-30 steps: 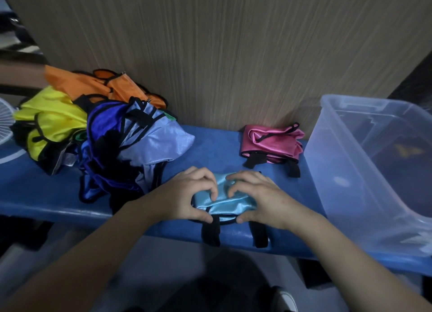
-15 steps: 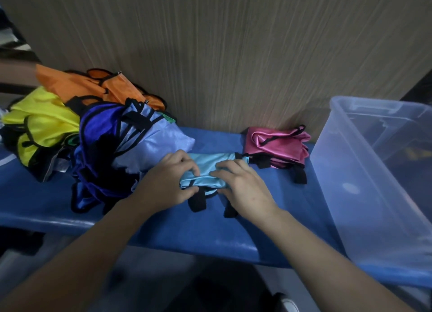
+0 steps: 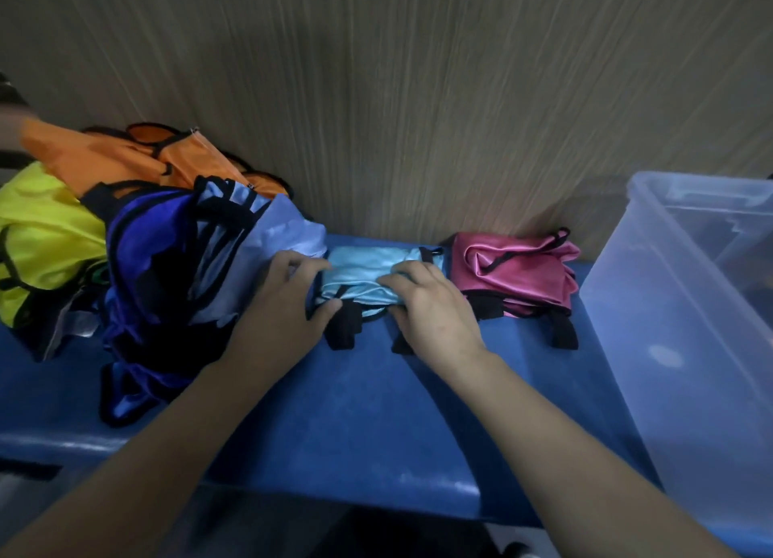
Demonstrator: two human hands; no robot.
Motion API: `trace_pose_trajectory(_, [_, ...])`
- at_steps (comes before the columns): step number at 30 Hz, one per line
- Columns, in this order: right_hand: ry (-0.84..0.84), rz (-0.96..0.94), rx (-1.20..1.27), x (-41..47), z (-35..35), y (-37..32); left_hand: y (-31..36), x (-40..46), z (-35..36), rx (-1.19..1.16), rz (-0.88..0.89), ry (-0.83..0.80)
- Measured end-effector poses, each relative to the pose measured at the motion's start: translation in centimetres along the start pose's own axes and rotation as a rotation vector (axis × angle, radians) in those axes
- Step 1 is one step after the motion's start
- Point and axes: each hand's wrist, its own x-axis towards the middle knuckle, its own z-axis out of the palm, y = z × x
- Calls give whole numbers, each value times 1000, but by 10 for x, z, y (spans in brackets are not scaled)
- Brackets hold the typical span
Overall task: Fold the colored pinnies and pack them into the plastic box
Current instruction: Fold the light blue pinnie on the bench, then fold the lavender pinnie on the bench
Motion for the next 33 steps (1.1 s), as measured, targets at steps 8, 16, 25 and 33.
trace_pose_trajectory(8, [47,88,-55,18,7,19,-22,8,-6,89,102,20])
trace_pose_trajectory(16, [79,105,-55,7,-13,-3,-10,-9,-17,82,261,53])
trace_pose_trajectory(25, [100,-100,44,-8,-14,-47,-14,-23,-62,560,-69,205])
trace_pose_trajectory(33, [25,-57,169,-21,-10,-65,-9,-33,-79,342,-64,223])
